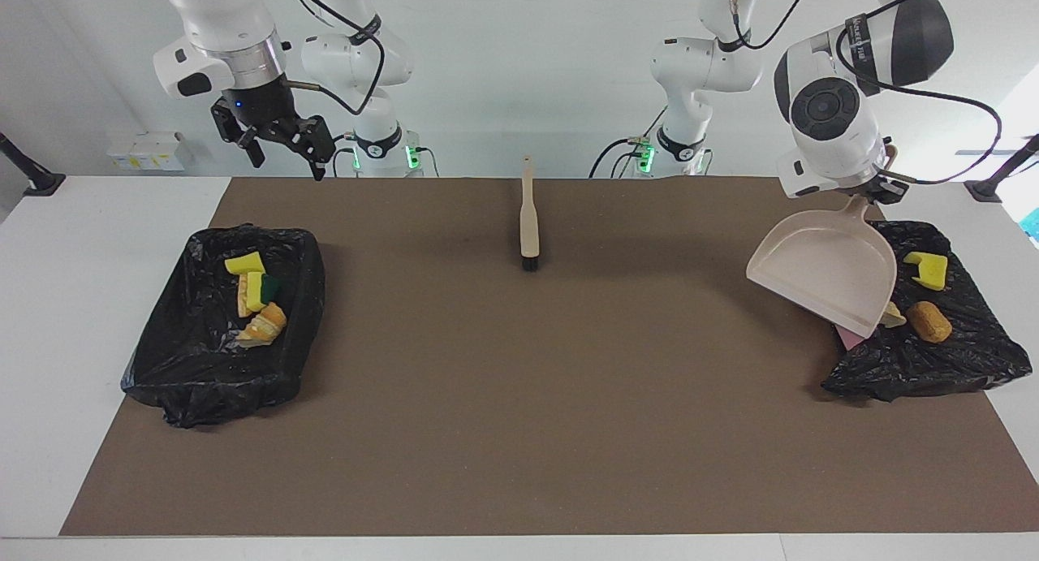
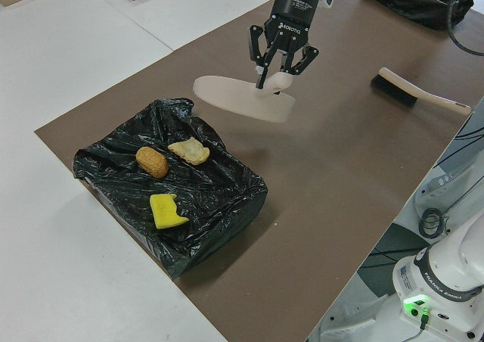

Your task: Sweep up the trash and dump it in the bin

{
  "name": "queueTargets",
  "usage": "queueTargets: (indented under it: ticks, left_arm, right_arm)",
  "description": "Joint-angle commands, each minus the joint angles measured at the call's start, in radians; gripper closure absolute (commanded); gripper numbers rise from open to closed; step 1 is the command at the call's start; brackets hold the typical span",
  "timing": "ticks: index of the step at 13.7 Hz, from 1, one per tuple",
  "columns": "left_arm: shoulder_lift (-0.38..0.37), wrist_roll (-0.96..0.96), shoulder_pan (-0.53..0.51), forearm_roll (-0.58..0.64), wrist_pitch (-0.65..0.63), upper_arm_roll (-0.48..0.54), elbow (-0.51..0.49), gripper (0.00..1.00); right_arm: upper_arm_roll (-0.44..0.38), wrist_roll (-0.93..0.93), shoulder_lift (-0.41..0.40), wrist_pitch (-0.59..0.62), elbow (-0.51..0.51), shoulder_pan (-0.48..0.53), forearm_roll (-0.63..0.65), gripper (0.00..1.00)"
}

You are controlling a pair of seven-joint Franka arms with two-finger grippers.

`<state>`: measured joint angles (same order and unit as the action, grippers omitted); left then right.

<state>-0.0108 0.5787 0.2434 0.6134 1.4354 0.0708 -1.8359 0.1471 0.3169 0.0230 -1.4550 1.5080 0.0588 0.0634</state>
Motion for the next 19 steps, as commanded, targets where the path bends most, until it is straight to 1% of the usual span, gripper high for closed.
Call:
queueTargets:
  ticks: [1,4,6,8,9,11,13,14,17,19]
  left_arm:
    - [-0.018,-0.129,0.013,-0.110,-0.006,-0.011,0.004,1.00]
    - [-0.017,-0.302,0.013,-0.268,0.011,-0.025,0.017,1.00]
    - [-0.017,-0.417,0.013,-0.348,0.054,-0.051,0.017,1.00]
    - [-0.017,-0.544,0.013,-0.423,0.094,-0.094,0.017,1.00]
    - [-0.017,-0.609,0.013,-0.458,0.124,-0.117,0.017,1.00]
    - [-0.017,-0.765,0.013,-0.507,0.187,-0.179,0.017,1.00]
    - [-0.015,-0.912,0.013,-0.561,0.255,-0.242,0.018,1.00]
    - [-0.014,-0.960,0.013,-0.570,0.281,-0.265,0.024,1.00]
    - [-0.005,-0.982,0.014,-0.632,0.310,-0.318,0.046,1.00]
    - [-0.003,-0.984,0.028,-0.647,0.338,-0.344,0.046,1.00]
  right_arm:
    - [0.006,-0.030,-0.009,-0.014,-0.022,0.013,-0.004,0.00]
    - [0.006,-0.030,0.005,-0.016,0.000,0.012,-0.004,0.00]
    - [0.006,-0.030,0.006,-0.016,0.006,0.024,-0.005,0.00]
    - [0.006,-0.029,0.021,-0.030,0.033,0.024,-0.008,0.00]
    - [0.006,-0.032,0.031,-0.056,0.052,0.036,-0.026,0.00]
    - [0.006,-0.039,0.052,-0.080,0.093,0.055,-0.047,0.00]
    - [0.005,-0.111,0.057,-0.085,0.098,0.064,-0.048,0.00]
    - [0.005,-0.114,0.057,-0.085,0.098,0.065,-0.047,0.00]
    - [0.005,-0.122,0.058,-0.085,0.100,0.065,-0.047,0.00]
    - [0.006,-0.125,0.057,-0.084,0.097,0.065,-0.048,0.00]
